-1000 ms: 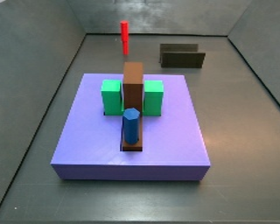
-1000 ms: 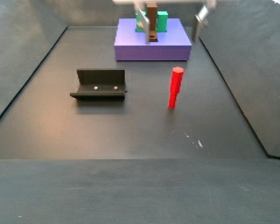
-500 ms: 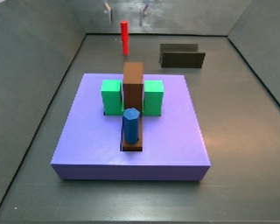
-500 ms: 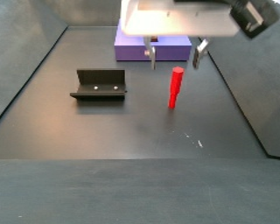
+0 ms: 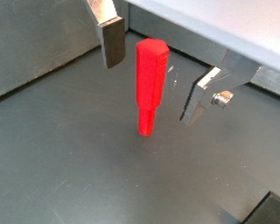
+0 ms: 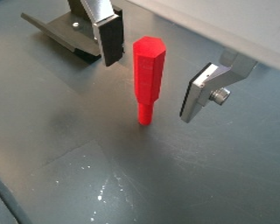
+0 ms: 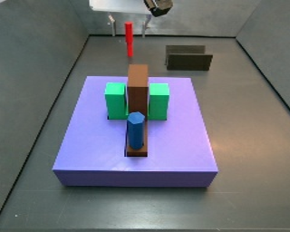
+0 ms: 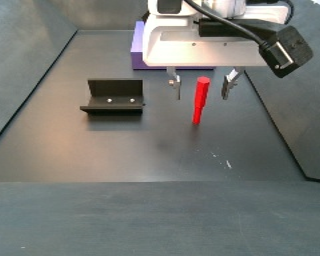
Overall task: Pick up the red object. Move up. Move to above the board. Insert the red object.
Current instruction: Pick up the red object.
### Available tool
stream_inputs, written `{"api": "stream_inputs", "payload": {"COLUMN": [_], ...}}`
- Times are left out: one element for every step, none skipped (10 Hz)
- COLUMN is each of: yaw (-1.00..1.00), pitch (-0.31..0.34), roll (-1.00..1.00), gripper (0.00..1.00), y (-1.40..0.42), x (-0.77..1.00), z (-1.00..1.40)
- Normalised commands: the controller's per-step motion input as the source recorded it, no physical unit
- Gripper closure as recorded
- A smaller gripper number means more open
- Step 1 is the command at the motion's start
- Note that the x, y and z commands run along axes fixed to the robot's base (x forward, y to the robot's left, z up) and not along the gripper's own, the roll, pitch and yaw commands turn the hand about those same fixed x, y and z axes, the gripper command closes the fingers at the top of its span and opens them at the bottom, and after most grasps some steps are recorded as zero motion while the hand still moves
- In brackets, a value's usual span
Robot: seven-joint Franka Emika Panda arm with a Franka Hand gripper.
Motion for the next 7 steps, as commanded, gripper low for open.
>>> {"api": "stream_inputs", "payload": {"yaw": [0.00,0.00,0.00,0.00,0.00,0.00,0.00], "pitch": [0.000,0.000,0.000,0.000,0.000,0.000,0.000], "roll": [0.00,0.00,0.00,0.00,0.00,0.00,0.00], "gripper": [0.00,1.00,1.00,1.00,1.00,1.00,1.00], "y": [0.00,0.00,0.00,0.00,0.00,0.00,0.00], "x": [0.00,0.00,0.00,0.00,0.00,0.00,0.00], "z": [0.00,0.00,0.00,0.00,0.00,0.00,0.00]}}
